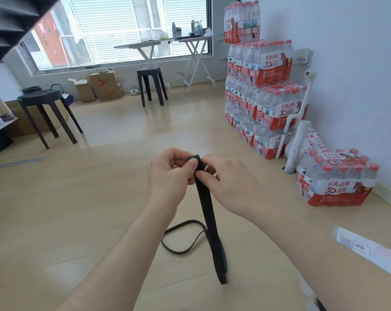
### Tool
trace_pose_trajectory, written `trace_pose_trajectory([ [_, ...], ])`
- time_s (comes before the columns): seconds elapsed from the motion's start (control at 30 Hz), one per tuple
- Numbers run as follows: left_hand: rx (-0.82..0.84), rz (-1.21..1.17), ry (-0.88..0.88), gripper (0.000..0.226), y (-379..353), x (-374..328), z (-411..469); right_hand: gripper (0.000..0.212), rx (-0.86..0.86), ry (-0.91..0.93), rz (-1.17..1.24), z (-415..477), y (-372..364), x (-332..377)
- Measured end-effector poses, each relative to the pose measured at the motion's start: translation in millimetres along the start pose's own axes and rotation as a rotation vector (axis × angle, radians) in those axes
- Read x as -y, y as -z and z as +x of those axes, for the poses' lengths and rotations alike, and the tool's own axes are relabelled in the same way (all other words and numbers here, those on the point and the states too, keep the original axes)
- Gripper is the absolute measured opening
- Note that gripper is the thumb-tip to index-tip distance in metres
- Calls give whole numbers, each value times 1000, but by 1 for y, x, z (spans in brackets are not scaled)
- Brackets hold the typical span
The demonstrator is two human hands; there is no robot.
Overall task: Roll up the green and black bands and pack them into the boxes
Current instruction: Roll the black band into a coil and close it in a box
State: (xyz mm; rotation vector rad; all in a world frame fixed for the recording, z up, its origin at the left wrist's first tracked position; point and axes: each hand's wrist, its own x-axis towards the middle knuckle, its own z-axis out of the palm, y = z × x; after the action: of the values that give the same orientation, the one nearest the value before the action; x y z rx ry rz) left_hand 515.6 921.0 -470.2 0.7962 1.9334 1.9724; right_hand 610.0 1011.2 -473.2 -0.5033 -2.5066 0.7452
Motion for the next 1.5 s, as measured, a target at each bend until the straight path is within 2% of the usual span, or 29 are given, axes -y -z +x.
trace_pose_trajectory([
  [0.17, 6, 68, -60, 19, 1, -2, 0, 18, 160, -274, 539, 1, 3, -5],
  [0.3, 4, 115, -110, 21, 3, -3, 0, 21, 234, -331, 795, 0, 5, -8],
  [0.43, -3, 293, -232, 23, 7, 0, 0, 16, 225, -358, 919, 2, 4, -10],
  [0.53, 20, 466, -385, 17, 7, 1, -2, 20, 231, -398, 967, 2, 4, -12],
  [0.63, 21, 528, -551, 9, 8, 8, -1, 27, 246, -408, 971, 2, 7, -13],
  [0.87, 23, 718, -853, 7, 9, 16, 0, 38, 270, -392, 918, 2, 13, -15],
  [1.03, 121, 619, -769, 14, 6, 17, -2, 22, 235, -444, 984, 0, 13, -22],
  [1.17, 291, 615, -730, 19, 6, 10, -4, 18, 222, -448, 938, 0, 15, -30],
  [1.2, 320, 601, -689, 18, 7, 8, -5, 18, 234, -436, 900, -1, 18, -32],
  [1.33, 384, 402, -340, 25, 13, 0, -4, 21, 379, -341, 798, -3, 26, -35],
  [1.4, 496, 345, -261, 32, 16, -4, -3, 19, 441, -280, 810, -3, 29, -36],
  [1.5, 665, 308, -193, 28, 23, -7, -1, 23, 532, -233, 855, -5, 32, -36],
])
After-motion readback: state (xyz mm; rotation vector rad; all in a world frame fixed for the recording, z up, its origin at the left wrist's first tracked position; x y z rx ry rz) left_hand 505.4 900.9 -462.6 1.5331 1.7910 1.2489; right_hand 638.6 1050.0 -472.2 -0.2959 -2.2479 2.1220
